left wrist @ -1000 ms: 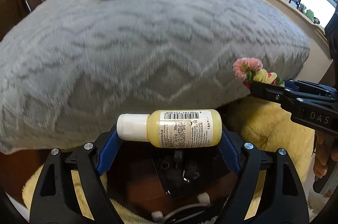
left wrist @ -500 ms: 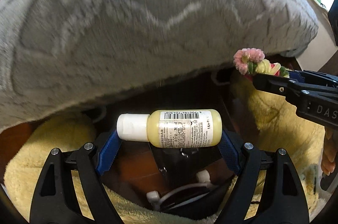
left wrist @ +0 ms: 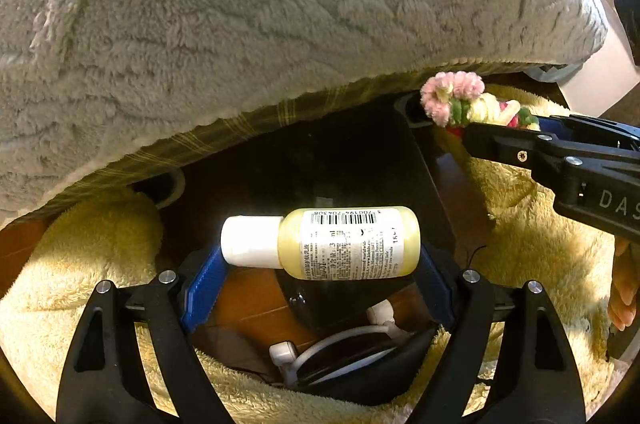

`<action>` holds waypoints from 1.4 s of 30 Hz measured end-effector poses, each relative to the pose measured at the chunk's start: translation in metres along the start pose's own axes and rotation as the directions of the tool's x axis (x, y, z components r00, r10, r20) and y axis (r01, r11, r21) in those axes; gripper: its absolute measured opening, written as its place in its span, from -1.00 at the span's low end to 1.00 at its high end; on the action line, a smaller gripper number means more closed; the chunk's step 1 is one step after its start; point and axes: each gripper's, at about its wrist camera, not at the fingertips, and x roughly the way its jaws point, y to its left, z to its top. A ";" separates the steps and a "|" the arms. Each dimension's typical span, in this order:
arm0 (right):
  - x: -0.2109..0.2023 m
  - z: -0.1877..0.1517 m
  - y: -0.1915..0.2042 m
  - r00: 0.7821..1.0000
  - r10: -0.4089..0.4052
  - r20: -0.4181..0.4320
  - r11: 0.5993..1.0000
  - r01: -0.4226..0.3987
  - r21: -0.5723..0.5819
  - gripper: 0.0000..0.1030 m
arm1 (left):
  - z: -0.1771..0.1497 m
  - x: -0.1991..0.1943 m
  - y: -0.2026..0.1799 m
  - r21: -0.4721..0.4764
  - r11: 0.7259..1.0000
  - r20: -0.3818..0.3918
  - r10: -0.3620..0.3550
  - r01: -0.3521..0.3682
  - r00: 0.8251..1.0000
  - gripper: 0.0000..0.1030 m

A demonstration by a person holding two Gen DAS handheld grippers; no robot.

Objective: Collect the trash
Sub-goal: 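Lower the bottle and toy into the bin and open both grippers, then raise both open grippers back over the bed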

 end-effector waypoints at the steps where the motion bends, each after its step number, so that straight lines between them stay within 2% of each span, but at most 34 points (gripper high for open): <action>1: -0.001 0.000 0.003 1.000 0.002 -0.001 1.000 -0.002 -0.001 -0.18 | 0.000 0.002 -0.002 -0.001 1.000 -0.001 0.000 0.000 1.000 0.53; 3: -0.001 -0.001 0.004 1.000 0.000 0.000 1.000 0.000 -0.004 -0.17 | -0.002 0.000 0.001 -0.002 1.000 -0.002 0.000 0.000 1.000 0.60; 5: -0.002 -0.001 0.004 1.000 -0.001 0.004 1.000 0.001 -0.001 0.03 | 0.000 -0.005 0.002 -0.004 1.000 0.008 -0.001 0.001 1.000 0.69; 9: -0.009 0.000 0.004 1.000 -0.009 0.023 1.000 0.008 0.012 0.18 | 0.003 -0.014 0.001 0.001 1.000 0.028 0.002 -0.002 1.000 0.83; 12: -0.016 0.004 0.003 0.999 -0.020 0.040 1.000 0.020 0.018 0.30 | 0.002 -0.021 0.000 0.001 1.000 0.040 0.011 -0.011 0.999 0.84; 14: -0.024 0.005 0.004 0.998 -0.034 0.060 0.999 0.033 0.024 0.66 | 0.004 -0.026 0.001 -0.003 1.000 0.048 0.015 -0.015 0.999 0.84; 15: -0.028 0.006 0.003 0.996 -0.044 0.072 0.999 0.042 0.027 0.70 | 0.004 -0.031 0.003 -0.006 1.000 0.061 0.013 -0.013 0.998 0.84; 23: -0.076 0.020 -0.001 0.978 -0.069 0.196 0.997 0.064 0.032 0.73 | 0.015 -0.077 0.016 -0.041 0.999 0.169 0.036 -0.030 0.985 0.84; 30: -0.126 0.055 0.004 0.937 -0.090 0.337 0.996 0.092 0.010 0.74 | 0.039 -0.125 0.033 -0.056 0.995 0.284 0.093 -0.080 0.954 0.84; 37: -0.138 0.103 0.012 0.909 -0.084 0.409 0.994 0.104 -0.027 0.75 | 0.078 -0.155 0.054 -0.074 0.988 0.367 0.156 -0.138 0.917 0.84; 42: -0.125 0.148 0.021 0.906 -0.031 0.421 0.998 0.052 -0.037 0.75 | 0.109 -0.161 0.075 -0.118 0.980 0.389 0.192 -0.158 0.901 0.84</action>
